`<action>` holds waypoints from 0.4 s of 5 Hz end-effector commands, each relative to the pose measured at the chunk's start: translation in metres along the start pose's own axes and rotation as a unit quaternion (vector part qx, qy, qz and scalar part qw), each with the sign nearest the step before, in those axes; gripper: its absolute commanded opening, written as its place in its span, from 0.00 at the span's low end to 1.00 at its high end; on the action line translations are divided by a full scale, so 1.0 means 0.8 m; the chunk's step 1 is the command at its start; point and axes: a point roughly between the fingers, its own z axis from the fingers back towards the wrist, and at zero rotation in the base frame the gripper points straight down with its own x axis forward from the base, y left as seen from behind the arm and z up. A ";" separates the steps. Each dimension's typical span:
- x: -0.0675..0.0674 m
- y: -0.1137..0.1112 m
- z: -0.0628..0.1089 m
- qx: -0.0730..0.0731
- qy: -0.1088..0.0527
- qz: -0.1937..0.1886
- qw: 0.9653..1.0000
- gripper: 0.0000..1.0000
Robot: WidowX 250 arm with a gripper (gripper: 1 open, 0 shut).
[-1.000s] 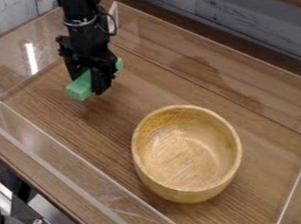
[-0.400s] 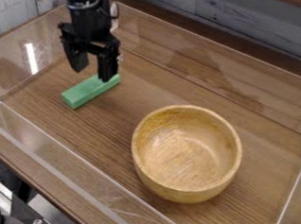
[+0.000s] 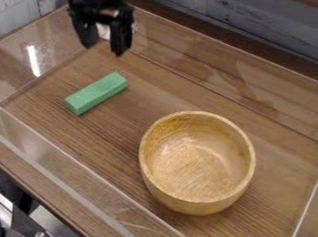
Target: Remove the green block from inside the brown bowl and put it on the table
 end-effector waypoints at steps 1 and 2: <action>0.020 -0.003 0.038 0.009 -0.039 -0.011 0.999 1.00; 0.026 -0.001 0.036 0.006 -0.038 -0.009 0.999 1.00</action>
